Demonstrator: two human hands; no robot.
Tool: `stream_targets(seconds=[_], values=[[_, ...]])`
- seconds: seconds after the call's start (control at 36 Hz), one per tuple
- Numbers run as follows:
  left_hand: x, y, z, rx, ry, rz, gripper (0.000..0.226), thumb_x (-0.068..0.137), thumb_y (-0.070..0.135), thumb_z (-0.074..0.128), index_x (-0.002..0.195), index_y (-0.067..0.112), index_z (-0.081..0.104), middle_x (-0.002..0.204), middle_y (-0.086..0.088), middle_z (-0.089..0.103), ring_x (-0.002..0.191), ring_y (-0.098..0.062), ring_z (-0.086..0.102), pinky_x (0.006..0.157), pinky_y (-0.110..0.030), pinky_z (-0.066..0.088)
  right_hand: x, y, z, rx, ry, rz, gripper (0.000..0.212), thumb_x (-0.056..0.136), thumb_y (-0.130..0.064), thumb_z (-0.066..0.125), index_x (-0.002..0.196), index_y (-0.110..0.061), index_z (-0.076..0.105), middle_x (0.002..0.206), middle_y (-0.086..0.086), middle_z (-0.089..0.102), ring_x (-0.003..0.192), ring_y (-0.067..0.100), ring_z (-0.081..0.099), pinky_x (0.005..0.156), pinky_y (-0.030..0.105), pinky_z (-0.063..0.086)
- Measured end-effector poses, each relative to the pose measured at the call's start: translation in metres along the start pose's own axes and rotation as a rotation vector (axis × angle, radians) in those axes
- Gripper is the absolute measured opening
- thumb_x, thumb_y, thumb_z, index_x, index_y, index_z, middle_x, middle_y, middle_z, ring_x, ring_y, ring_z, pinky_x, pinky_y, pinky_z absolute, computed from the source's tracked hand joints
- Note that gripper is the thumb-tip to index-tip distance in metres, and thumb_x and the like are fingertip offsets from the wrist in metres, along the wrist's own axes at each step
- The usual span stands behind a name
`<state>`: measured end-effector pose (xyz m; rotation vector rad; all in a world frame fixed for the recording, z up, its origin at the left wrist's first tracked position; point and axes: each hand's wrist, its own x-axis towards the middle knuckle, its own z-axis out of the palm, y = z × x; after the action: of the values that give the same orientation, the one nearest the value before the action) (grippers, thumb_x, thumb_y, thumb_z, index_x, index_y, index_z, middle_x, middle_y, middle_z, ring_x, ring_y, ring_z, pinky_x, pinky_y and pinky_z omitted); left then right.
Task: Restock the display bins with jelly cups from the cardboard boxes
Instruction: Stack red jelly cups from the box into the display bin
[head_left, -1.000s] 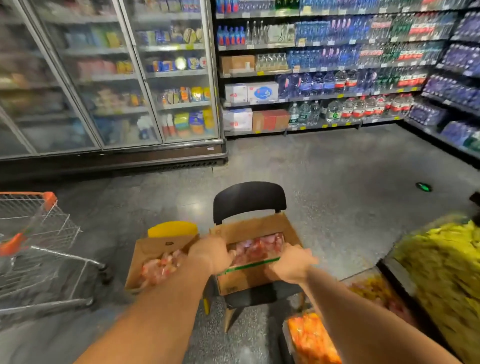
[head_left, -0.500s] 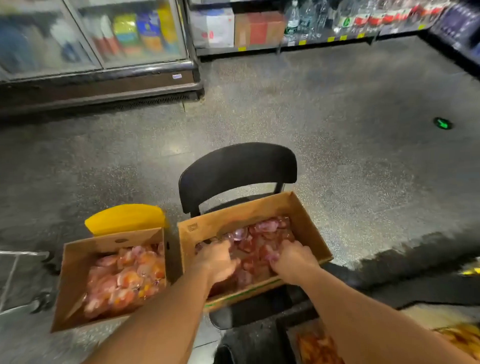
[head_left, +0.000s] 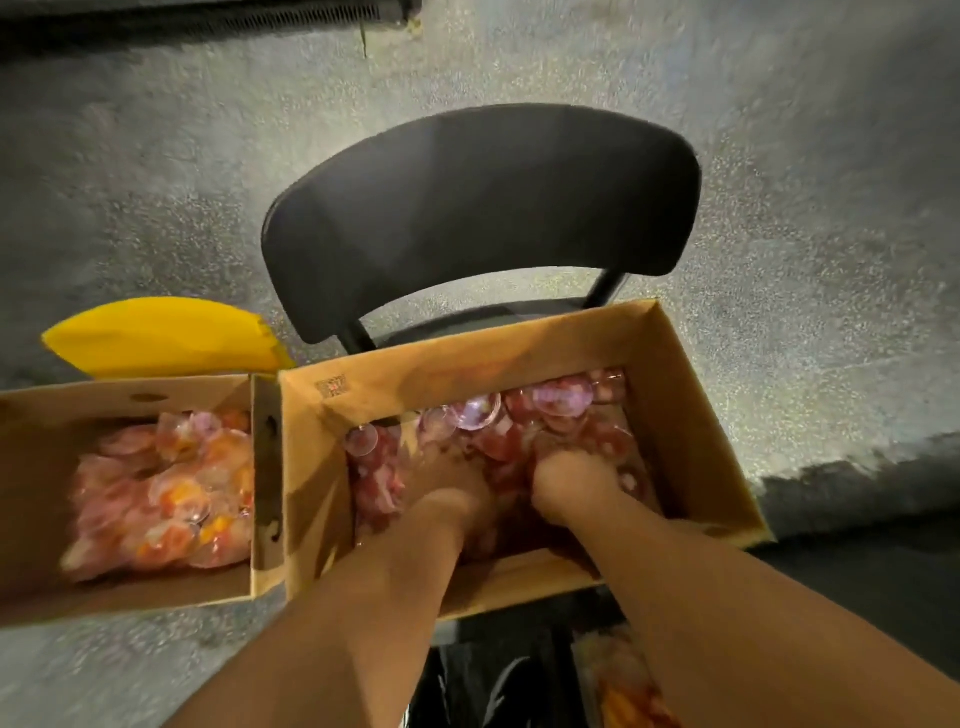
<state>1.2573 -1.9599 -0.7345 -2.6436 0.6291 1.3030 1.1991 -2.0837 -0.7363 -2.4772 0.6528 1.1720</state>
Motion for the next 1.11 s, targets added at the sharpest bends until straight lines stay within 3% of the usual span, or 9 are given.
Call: stream_targets(seconds=[0.14, 0.22, 0.31, 0.42, 0.56, 0.69, 0.78, 0.89, 1.11], values=[[0.013, 0.004, 0.0, -0.05, -0.257, 0.017, 0.065, 0.091, 0.046, 0.068, 0.148, 0.026, 0.044, 0.152, -0.009, 0.044, 0.139, -0.029, 0.042, 0.115, -0.04, 0.035, 0.016, -0.009, 0.008, -0.063, 0.088, 0.025, 0.035, 0.102, -0.025, 0.04, 0.134, -0.019, 0.053, 0.14, 0.012, 0.051, 0.13, 0.032, 0.047, 0.112, 0.043, 0.034], [0.019, 0.006, 0.001, -0.187, -0.265, -0.011, 0.053, 0.098, 0.044, 0.057, 0.146, 0.024, 0.046, 0.151, -0.006, 0.046, 0.136, -0.025, 0.047, 0.116, -0.039, 0.035, 0.021, -0.008, 0.005, -0.087, 0.057, 0.025, 0.046, 0.1, -0.027, 0.041, 0.146, -0.023, 0.041, 0.151, 0.011, 0.042, 0.141, 0.033, 0.033, 0.116, 0.046, 0.026], [0.021, 0.004, 0.005, -0.29, -0.267, -0.063, 0.062, 0.099, 0.051, 0.053, 0.152, 0.029, 0.029, 0.154, -0.01, 0.039, 0.133, -0.028, 0.044, 0.111, -0.041, 0.037, 0.022, -0.002, 0.002, -0.093, 0.03, 0.001, 0.061, 0.097, -0.028, 0.052, 0.153, -0.027, 0.029, 0.155, 0.009, 0.037, 0.145, 0.034, 0.022, 0.117, 0.047, 0.02], [0.018, -0.003, 0.018, -0.405, -0.166, -0.105, 0.061, 0.092, 0.068, 0.053, 0.137, 0.028, 0.05, 0.115, -0.003, 0.061, 0.112, -0.022, 0.059, 0.106, -0.038, 0.042, 0.019, 0.001, -0.004, -0.008, 0.007, 0.009, 0.067, 0.091, -0.021, 0.064, 0.151, -0.027, 0.036, 0.15, 0.011, 0.041, 0.142, 0.033, 0.03, 0.113, 0.043, 0.032], [0.023, -0.007, 0.023, -0.399, -0.1, -0.071, 0.066, 0.076, 0.085, 0.047, 0.123, 0.041, 0.063, 0.127, 0.0, 0.061, 0.118, -0.025, 0.053, 0.101, -0.042, 0.044, 0.019, 0.007, -0.004, 0.126, 0.036, 0.001, 0.055, 0.089, -0.027, 0.067, 0.139, -0.034, 0.045, 0.142, 0.009, 0.046, 0.13, 0.032, 0.045, 0.103, 0.041, 0.046], [0.026, -0.006, 0.014, -0.441, -0.061, -0.033, 0.076, 0.068, 0.094, 0.045, 0.11, 0.035, 0.066, 0.093, 0.007, 0.068, 0.08, -0.012, 0.062, 0.071, -0.032, 0.047, 0.016, 0.016, -0.006, 0.18, 0.039, -0.036, 0.047, 0.093, -0.03, 0.063, 0.138, -0.034, 0.047, 0.132, 0.008, 0.054, 0.12, 0.03, 0.052, 0.096, 0.039, 0.05], [0.03, -0.008, 0.004, -0.428, -0.125, 0.011, 0.092, 0.06, 0.1, 0.042, 0.118, 0.033, 0.067, 0.11, 0.003, 0.071, 0.096, -0.018, 0.064, 0.085, -0.035, 0.049, 0.016, 0.019, -0.008, 0.192, 0.074, -0.057, 0.049, 0.093, -0.032, 0.065, 0.139, -0.031, 0.049, 0.131, 0.008, 0.058, 0.119, 0.03, 0.055, 0.094, 0.035, 0.049], [0.028, -0.01, -0.006, -0.487, -0.212, 0.054, 0.082, 0.073, 0.086, 0.058, 0.135, 0.032, 0.059, 0.132, 0.002, 0.063, 0.12, -0.022, 0.058, 0.108, -0.04, 0.043, 0.009, 0.017, -0.017, 0.211, 0.007, -0.082, 0.061, 0.093, -0.025, 0.066, 0.148, -0.033, 0.042, 0.136, 0.008, 0.057, 0.122, 0.03, 0.057, 0.097, 0.036, 0.051], [0.03, -0.002, -0.009, -0.26, -0.287, 0.112, 0.071, 0.086, 0.077, 0.053, 0.137, 0.027, 0.057, 0.134, 0.001, 0.06, 0.12, -0.023, 0.058, 0.107, -0.041, 0.046, -0.001, 0.018, -0.019, 0.169, 0.054, -0.117, 0.061, 0.091, -0.016, 0.065, 0.146, -0.03, 0.043, 0.131, 0.01, 0.058, 0.12, 0.032, 0.057, 0.096, 0.038, 0.05]])
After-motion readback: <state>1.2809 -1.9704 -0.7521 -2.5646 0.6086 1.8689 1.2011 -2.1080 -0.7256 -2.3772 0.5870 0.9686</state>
